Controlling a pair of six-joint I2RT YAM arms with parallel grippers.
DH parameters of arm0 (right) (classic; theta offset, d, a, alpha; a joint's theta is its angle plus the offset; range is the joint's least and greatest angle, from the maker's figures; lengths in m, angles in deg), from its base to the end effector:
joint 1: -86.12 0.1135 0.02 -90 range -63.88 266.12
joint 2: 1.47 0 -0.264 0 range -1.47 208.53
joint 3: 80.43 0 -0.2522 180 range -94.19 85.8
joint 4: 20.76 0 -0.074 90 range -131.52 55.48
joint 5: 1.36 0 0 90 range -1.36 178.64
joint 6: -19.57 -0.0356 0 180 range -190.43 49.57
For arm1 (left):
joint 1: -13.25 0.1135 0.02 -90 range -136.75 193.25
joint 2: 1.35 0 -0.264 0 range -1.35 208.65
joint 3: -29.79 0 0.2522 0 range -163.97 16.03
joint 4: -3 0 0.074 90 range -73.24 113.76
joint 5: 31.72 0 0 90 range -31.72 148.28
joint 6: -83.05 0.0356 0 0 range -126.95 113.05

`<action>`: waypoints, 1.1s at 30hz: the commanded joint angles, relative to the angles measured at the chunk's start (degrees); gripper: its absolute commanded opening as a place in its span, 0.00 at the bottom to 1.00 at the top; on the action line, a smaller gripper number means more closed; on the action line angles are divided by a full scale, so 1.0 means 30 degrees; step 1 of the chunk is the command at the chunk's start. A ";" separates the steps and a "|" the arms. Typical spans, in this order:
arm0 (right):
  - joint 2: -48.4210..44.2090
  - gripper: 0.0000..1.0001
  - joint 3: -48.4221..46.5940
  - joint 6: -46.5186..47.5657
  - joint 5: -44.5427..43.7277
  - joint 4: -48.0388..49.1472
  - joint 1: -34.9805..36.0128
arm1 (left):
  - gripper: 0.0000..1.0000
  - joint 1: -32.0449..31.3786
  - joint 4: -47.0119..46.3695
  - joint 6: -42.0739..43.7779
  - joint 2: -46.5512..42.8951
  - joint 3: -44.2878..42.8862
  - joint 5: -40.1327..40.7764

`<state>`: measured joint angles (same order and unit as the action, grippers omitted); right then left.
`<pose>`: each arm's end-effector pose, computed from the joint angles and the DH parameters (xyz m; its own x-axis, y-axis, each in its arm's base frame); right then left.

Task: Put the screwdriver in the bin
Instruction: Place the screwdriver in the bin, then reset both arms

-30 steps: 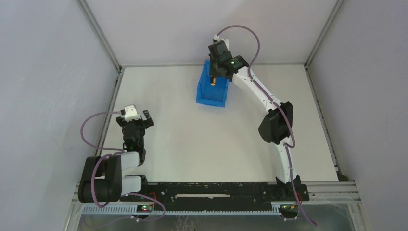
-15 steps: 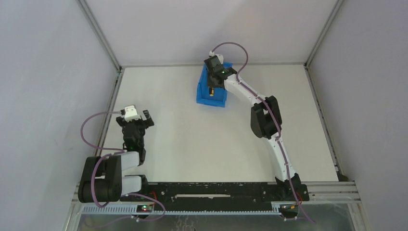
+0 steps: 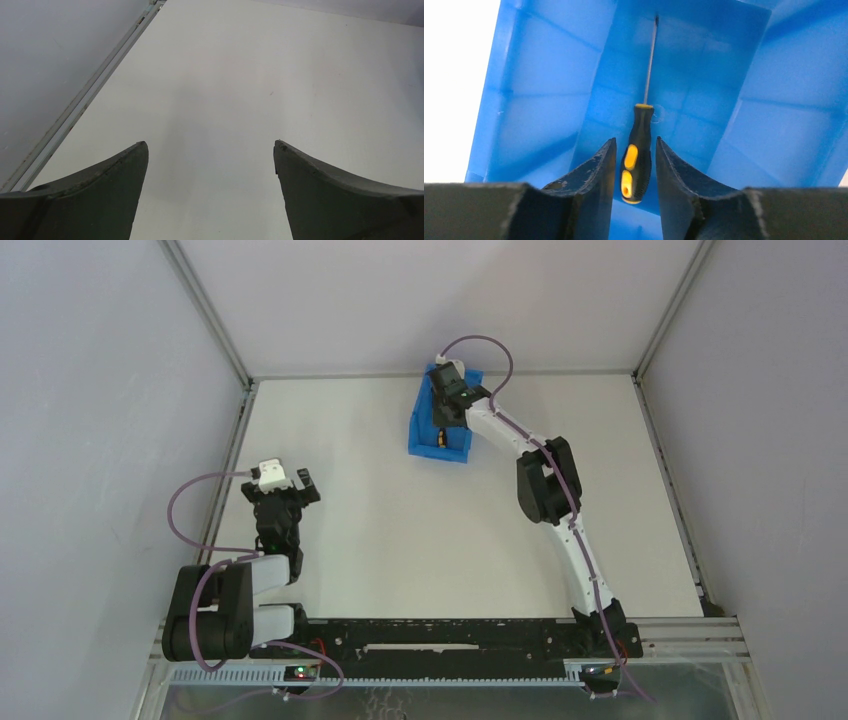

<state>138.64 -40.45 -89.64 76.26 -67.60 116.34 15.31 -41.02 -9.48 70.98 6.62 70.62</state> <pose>0.4783 0.2697 0.2030 -0.7162 -0.0453 -0.6964 -0.1371 0.9876 0.0768 0.2127 0.0153 0.1645 -0.0785 -0.0460 -0.9959 -0.2515 0.9675 -0.0248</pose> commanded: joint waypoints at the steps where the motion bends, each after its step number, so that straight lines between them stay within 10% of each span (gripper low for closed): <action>1: 0.0038 0.46 -0.0131 0.0482 0.0084 0.0900 -0.0083 | 1.00 0.0087 -0.0662 0.0387 -0.0118 -0.0636 0.0233; 33: -0.6414 0.60 -0.1855 0.2345 -0.1981 -0.2107 0.1241 | 1.00 0.0088 -0.0662 0.0373 -0.0132 -0.0625 0.0229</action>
<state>125.29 -42.55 -84.89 72.10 -71.10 118.72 15.31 -41.02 -9.48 70.98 6.62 70.64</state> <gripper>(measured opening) 0.600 0.996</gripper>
